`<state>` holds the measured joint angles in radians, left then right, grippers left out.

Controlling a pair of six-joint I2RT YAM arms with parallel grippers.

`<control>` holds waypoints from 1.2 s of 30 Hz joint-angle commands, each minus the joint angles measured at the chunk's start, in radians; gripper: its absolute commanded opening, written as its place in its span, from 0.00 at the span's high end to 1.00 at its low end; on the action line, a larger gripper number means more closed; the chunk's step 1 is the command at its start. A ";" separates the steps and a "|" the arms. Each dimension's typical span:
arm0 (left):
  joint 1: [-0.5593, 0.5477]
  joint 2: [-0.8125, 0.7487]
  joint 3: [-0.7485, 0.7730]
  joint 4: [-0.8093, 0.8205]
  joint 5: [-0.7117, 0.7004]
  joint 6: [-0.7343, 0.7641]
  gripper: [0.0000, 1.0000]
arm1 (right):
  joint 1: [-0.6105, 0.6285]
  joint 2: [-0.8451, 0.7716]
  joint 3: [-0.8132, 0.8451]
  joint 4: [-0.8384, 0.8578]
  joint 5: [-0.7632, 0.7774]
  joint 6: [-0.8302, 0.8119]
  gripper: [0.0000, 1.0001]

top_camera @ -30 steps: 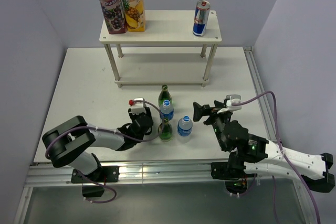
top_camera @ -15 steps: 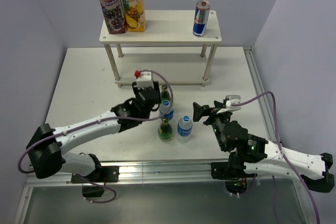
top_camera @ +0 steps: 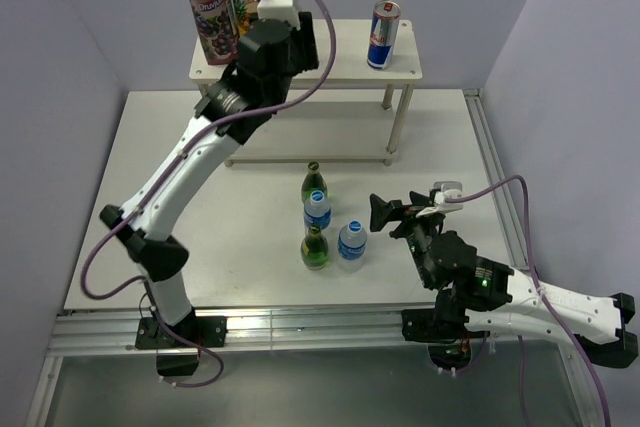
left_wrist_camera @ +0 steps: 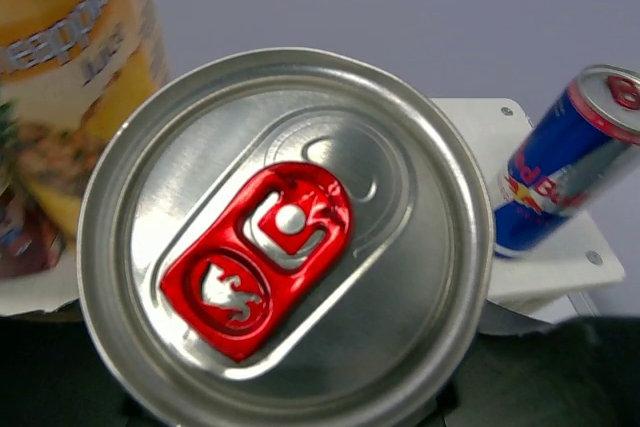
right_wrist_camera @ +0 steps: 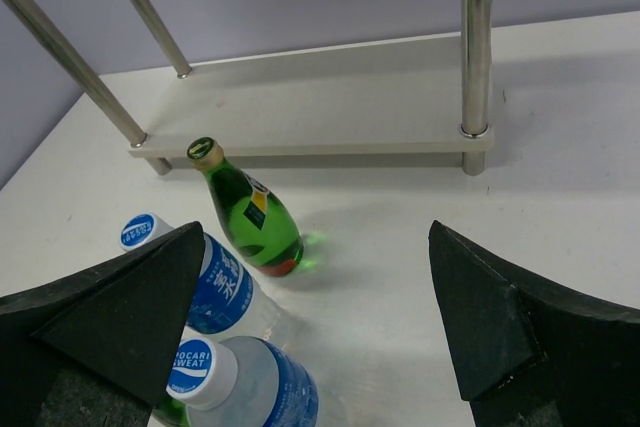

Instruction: Place and organize the beverage onto the shelf

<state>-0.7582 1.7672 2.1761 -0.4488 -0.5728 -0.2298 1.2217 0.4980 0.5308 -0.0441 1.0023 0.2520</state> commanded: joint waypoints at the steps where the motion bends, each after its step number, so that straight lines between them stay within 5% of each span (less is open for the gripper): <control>1: 0.037 0.116 0.207 -0.074 0.140 0.075 1.00 | 0.009 -0.021 -0.011 0.036 0.022 0.003 0.00; 11: 0.138 0.261 0.254 -0.002 0.343 0.003 1.00 | 0.007 -0.049 -0.015 0.026 0.027 0.009 0.00; 29: 0.132 0.331 0.228 0.044 0.729 0.030 0.94 | 0.007 -0.064 -0.018 0.018 0.027 0.020 0.00; 36: 0.111 0.324 0.150 0.096 0.749 0.072 0.77 | 0.007 -0.075 -0.022 0.015 0.027 0.024 0.00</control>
<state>-0.6292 2.0922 2.3699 -0.3382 0.1104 -0.1864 1.2217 0.4404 0.5159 -0.0456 1.0065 0.2646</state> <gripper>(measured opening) 0.588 0.997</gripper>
